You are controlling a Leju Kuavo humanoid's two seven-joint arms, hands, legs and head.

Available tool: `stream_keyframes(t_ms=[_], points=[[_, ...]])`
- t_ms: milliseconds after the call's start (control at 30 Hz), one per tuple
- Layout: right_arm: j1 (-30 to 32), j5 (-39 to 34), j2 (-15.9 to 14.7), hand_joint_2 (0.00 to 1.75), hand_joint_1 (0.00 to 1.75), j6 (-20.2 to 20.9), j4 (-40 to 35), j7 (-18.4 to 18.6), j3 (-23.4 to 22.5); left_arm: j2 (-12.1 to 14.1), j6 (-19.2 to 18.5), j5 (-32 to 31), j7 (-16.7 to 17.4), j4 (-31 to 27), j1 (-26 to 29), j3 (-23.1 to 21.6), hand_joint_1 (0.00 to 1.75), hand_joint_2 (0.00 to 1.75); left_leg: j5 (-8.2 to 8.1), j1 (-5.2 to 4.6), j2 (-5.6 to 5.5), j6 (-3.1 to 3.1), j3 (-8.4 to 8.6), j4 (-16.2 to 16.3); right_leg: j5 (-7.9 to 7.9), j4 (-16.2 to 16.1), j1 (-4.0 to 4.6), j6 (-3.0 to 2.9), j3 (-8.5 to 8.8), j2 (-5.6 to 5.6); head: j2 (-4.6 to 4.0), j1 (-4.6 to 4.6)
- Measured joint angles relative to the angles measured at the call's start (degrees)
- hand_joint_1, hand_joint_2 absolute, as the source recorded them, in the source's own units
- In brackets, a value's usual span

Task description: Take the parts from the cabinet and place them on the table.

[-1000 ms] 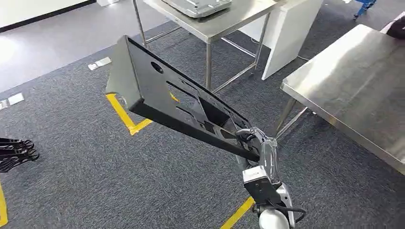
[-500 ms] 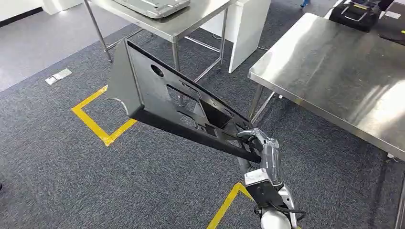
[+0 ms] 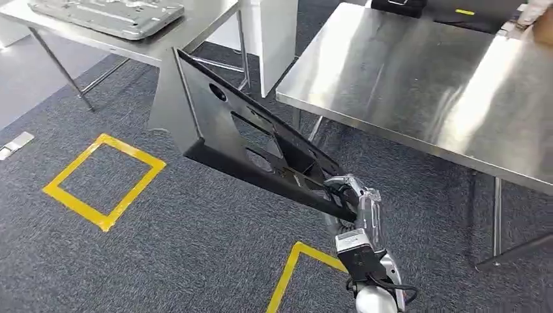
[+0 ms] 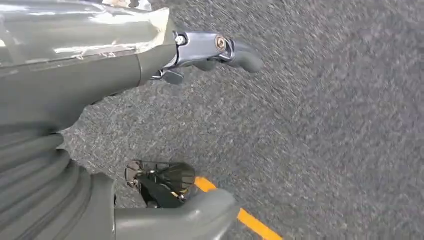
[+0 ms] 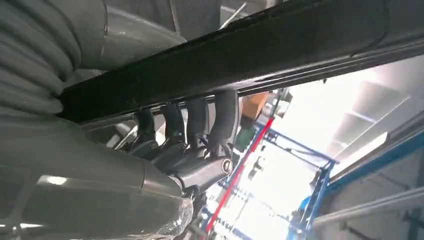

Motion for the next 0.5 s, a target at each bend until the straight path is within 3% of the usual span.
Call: stream_keyframes(t_ms=[33,67,100,133,200,233,267,300,333,400,433,467,500], points=[[0.0,0.0,0.1,1.75,1.75,0.2,0.0,0.0,0.0,0.0,-0.1,0.0,-0.1,0.0,0.0,0.0,0.00,1.75,2.83,0.03,-0.99,0.29,2.38,-5.2,0.02,0.0,0.02,0.04,0.12,0.84,0.00,0.02],[-0.1,0.0,0.2,1.75,1.75,0.4,0.0,0.0,0.0,0.2,-0.2,0.1,-0.2,0.0,0.0,0.0,0.00,1.75,4.60,0.16,-4.42,0.74,4.53,-9.8,0.06,0.0,-0.13,0.10,0.10,1.51,0.00,0.02],[-0.3,0.0,0.3,1.75,1.75,0.5,0.0,0.0,0.0,0.2,-0.3,0.2,-0.3,0.0,0.0,-0.1,0.00,1.75,4.03,0.21,-5.33,0.95,5.09,-11.3,0.10,0.3,0.55,0.27,-0.17,2.20,0.00,0.06],[-0.3,0.0,0.4,1.75,1.75,0.5,0.0,0.0,0.0,0.3,-0.3,0.2,-0.3,0.0,0.0,-0.1,0.00,1.75,4.05,-0.05,-4.44,0.99,4.98,-11.2,0.31,0.2,0.20,0.61,-0.48,2.92,0.00,0.02],[-0.2,0.0,0.4,1.75,1.75,0.5,0.0,0.0,0.0,0.3,-0.3,0.2,-0.3,0.0,-0.3,-0.2,0.00,1.75,4.29,-0.49,-3.10,1.66,5.07,-11.3,0.91,-0.4,-0.05,1.59,-1.02,4.41,0.00,0.04],[-0.3,0.0,0.4,1.75,1.75,0.5,0.0,0.0,0.0,0.1,-0.3,0.2,-0.3,0.0,-0.3,-0.4,0.00,1.75,5.08,0.26,-1.86,2.31,5.25,-12.6,0.99,-0.1,0.61,1.93,-1.44,4.63,0.00,0.04],[-0.2,0.0,0.4,1.75,1.75,0.5,0.0,0.0,0.0,0.2,-0.3,0.2,-0.3,0.0,-0.4,-0.5,0.00,1.75,5.46,0.03,-1.28,2.68,5.49,-13.1,0.01,1.4,0.57,1.62,-2.43,1.08,0.00,0.06],[-0.5,0.1,0.4,1.75,1.75,0.5,0.0,0.0,0.0,0.3,-0.3,0.3,-0.4,0.0,-0.4,-0.5,0.00,1.75,5.63,0.06,-0.31,3.04,5.45,-13.2,-2.01,4.7,0.61,1.27,-4.14,-1.49,0.00,0.61],[-0.7,0.1,0.4,1.75,1.75,0.5,0.0,0.0,0.0,0.3,-0.3,0.2,-0.4,0.0,-0.2,-0.5,0.00,1.75,5.62,-0.07,0.60,3.05,5.36,-13.2,-4.06,9.3,0.45,1.12,-6.24,-2.67,0.00,0.57],[-0.6,0.1,0.4,1.75,1.75,0.5,0.0,0.0,0.0,0.3,-0.3,0.2,-0.4,0.1,-0.1,-0.5,0.00,1.75,5.55,-0.21,2.37,3.00,5.26,-13.2,-6.60,16.8,0.17,1.46,-9.74,-3.32,0.00,0.55],[-0.6,0.1,0.4,1.75,1.75,0.5,0.0,0.0,0.0,0.3,-0.3,0.2,-0.4,0.2,-0.1,-0.5,0.00,1.75,5.50,-0.21,3.32,2.92,5.27,-13.2,-6.28,17.0,-0.01,2.03,-9.67,-3.49,0.00,0.55],[-0.6,0.1,0.4,1.75,1.75,0.5,0.0,0.0,0.0,0.3,-0.3,0.2,-0.4,0.3,-0.2,-0.5,0.00,1.75,5.42,-0.17,4.02,2.81,5.33,-13.2,-5.19,14.5,-0.22,2.67,-8.26,-3.74,0.00,0.57],[-0.6,0.1,0.4,1.75,1.75,0.5,0.0,0.0,0.0,0.2,-0.3,0.2,-0.4,0.3,-0.2,-0.5,0.00,1.75,5.26,-0.06,4.80,2.55,5.48,-13.1,-3.16,9.0,-0.40,3.46,-5.07,-4.52,0.00,0.55]])
